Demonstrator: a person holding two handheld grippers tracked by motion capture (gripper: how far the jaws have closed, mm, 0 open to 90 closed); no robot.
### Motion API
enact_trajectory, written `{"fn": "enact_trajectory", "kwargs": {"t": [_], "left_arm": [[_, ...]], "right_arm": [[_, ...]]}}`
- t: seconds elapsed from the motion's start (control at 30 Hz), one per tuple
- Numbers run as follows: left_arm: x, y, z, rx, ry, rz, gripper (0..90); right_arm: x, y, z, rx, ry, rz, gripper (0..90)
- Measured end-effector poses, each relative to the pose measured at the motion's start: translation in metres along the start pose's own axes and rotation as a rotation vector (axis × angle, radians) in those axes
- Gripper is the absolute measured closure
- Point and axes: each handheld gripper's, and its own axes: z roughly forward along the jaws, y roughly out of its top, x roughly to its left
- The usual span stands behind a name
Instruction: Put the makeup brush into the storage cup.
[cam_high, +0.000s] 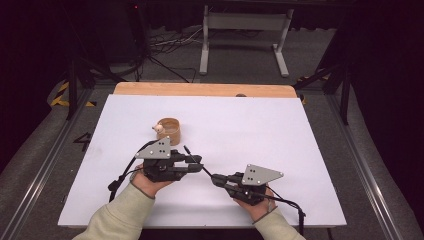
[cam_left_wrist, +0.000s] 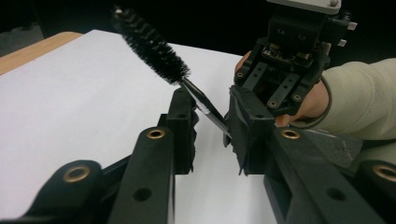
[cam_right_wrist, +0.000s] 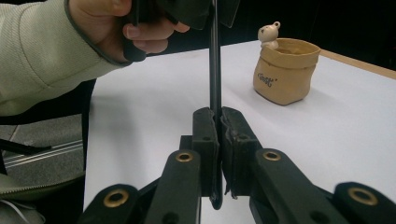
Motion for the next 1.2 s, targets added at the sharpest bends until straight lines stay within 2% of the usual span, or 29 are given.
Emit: {"fn": "enact_trajectory", "kwargs": {"t": [0.23,0.53,0.8,0.9,0.97,1.0,1.03,1.1,1.2], "left_arm": [[0.0005,0.0003,-0.0002,0.0,-0.012,-0.016,76.3],[0.002,0.0009,0.0006,0.012,-0.075,-0.048,82.9],[0.0009,0.0018,0.0008,0.019,-0.077,-0.048,85.0],[0.0014,0.0021,-0.0004,0.015,-0.075,-0.055,85.1],[0.0013,0.0025,-0.0012,0.015,-0.065,-0.054,85.0],[0.0013,0.0025,-0.0012,0.015,-0.065,-0.054,85.0],[0.0013,0.003,-0.0018,0.015,-0.059,-0.05,85.0],[0.001,0.004,-0.0037,0.013,-0.046,-0.047,85.0],[0.0017,0.0053,-0.0081,-0.006,-0.022,-0.057,85.0]], "right_arm": [[0.0008,-0.0002,0.0011,0.006,-0.004,-0.004,84.4],[-0.0001,-0.0017,0.0029,0.026,-0.017,-0.003,81.8],[-0.0009,-0.0023,0.0032,0.027,-0.028,-0.004,73.4],[-0.0019,-0.0026,0.0038,0.031,-0.059,0.005,51.9],[-0.0029,-0.0024,0.0036,0.036,-0.076,0.019,43.3],[-0.0029,-0.0024,0.0036,0.036,-0.076,0.019,43.3],[-0.0046,-0.0014,0.0024,0.038,-0.096,0.038,36.6],[-0.0053,-0.0008,0.0013,0.038,-0.104,0.044,34.3],[-0.0072,0.0007,-0.0023,0.034,-0.145,0.045,29.4]]}}
